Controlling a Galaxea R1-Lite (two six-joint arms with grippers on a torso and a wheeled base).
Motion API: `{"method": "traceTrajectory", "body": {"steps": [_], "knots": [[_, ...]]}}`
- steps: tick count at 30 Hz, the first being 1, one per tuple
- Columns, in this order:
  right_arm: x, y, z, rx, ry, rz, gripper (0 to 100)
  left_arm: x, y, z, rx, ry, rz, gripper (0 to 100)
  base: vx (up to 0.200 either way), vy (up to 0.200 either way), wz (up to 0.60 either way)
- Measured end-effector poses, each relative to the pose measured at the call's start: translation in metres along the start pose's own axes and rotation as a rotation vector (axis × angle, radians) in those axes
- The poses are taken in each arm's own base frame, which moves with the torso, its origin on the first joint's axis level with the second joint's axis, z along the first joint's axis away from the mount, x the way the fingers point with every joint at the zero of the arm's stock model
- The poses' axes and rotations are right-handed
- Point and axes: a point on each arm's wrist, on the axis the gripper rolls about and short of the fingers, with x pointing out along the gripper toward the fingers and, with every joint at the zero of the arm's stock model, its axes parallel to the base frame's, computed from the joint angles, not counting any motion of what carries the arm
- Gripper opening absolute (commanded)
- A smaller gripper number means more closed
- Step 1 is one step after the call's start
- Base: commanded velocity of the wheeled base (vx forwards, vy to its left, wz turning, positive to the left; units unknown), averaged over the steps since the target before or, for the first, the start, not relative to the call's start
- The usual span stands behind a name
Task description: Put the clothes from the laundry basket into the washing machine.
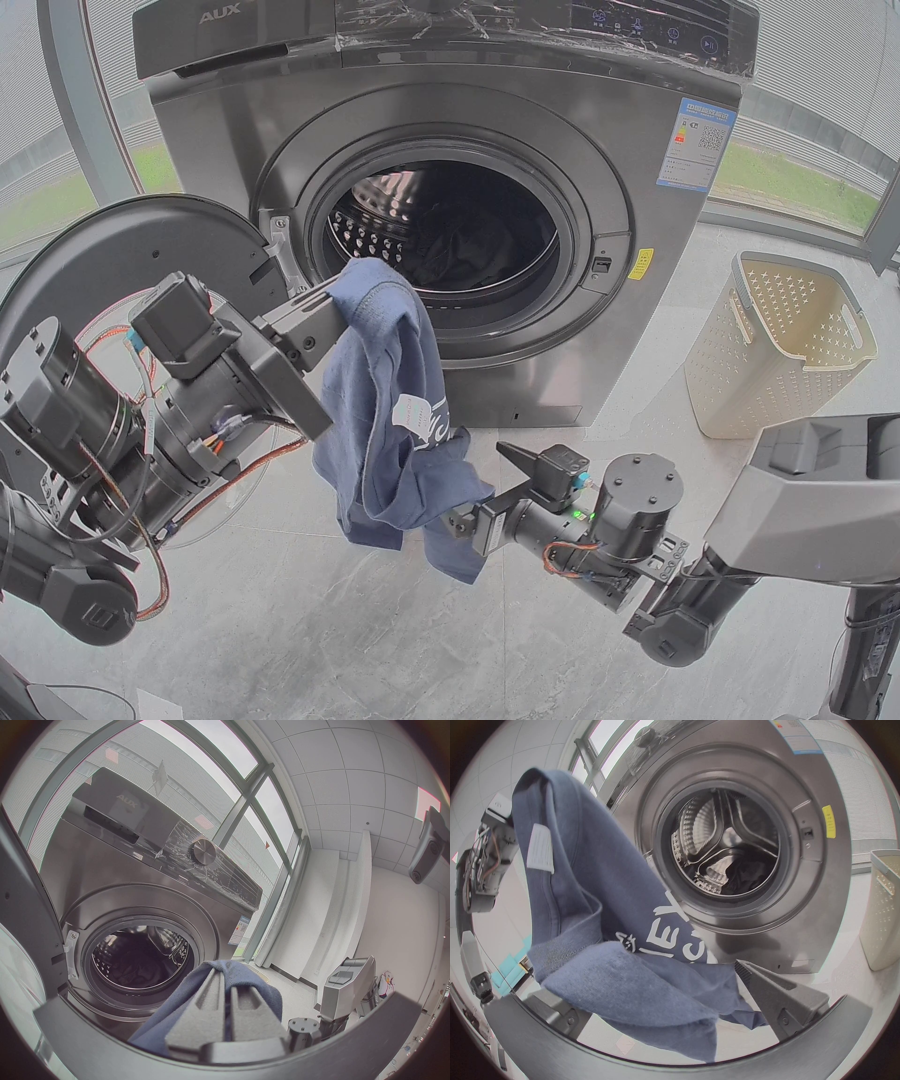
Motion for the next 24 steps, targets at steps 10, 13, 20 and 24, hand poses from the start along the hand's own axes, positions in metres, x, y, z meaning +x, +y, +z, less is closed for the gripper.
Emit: {"method": "traceTrajectory", "body": {"steps": [10,13,20,24], "knots": [[0.038,0.010,-0.023,-0.023,-0.032,0.051,100,0.000,-0.003,0.000,-0.001,-0.006,-0.011,0,0.000,0.000,0.00],[0.047,0.004,-0.028,-0.024,-0.043,0.040,100,0.000,-0.004,0.001,-0.001,-0.012,-0.017,0,0.000,0.000,0.00],[0.047,-0.005,-0.044,-0.027,-0.003,0.019,100,0.000,-0.006,0.004,-0.001,-0.025,-0.025,0,0.000,0.000,0.00],[0.032,-0.003,-0.060,-0.030,0.082,0.019,100,0.001,-0.005,0.005,0.000,-0.028,-0.022,0,0.000,0.000,0.00]]}}
